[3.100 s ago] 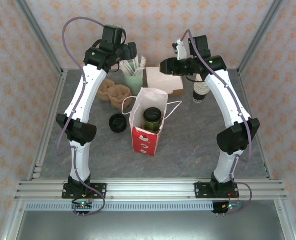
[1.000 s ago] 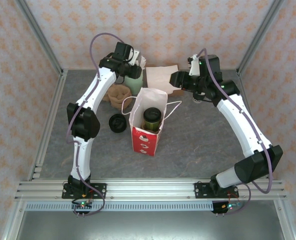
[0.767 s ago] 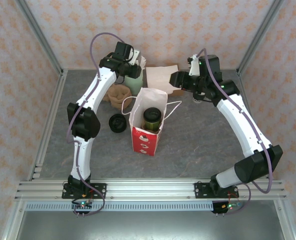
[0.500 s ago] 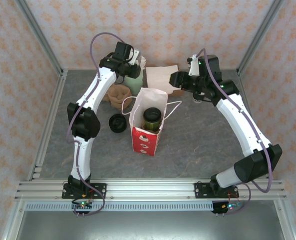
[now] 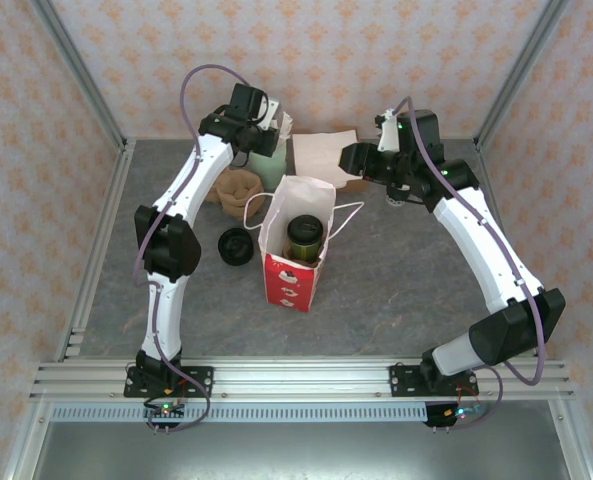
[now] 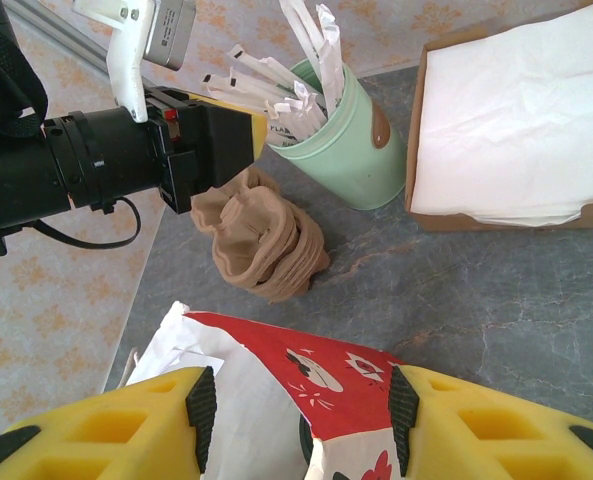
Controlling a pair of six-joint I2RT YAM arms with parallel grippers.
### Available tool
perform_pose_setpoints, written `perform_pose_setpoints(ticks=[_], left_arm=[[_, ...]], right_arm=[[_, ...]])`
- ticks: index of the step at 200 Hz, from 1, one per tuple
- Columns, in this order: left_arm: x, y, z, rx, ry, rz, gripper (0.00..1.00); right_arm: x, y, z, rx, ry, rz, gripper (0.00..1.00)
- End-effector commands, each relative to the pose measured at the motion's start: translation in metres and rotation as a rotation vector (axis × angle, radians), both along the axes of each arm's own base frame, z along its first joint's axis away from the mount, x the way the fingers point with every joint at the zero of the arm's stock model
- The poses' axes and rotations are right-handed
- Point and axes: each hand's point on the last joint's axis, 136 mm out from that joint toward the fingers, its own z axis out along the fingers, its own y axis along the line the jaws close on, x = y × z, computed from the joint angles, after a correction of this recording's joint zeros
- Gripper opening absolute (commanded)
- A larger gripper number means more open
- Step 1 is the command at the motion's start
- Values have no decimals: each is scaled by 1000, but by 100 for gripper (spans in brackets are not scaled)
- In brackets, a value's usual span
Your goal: Pack the takeout coffee
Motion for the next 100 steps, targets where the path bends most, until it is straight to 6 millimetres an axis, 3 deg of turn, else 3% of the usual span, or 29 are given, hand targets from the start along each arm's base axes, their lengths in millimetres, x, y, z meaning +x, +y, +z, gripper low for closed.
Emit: perform_pose_setpoints(ticks=[1,100], left_arm=[[3,13,23,25,-53,26,17],[-4,25,72,33,-147,67,5]], right_arm=[[3,3,8,3,-41,12,52],[1,3,18,9,-65,16,52]])
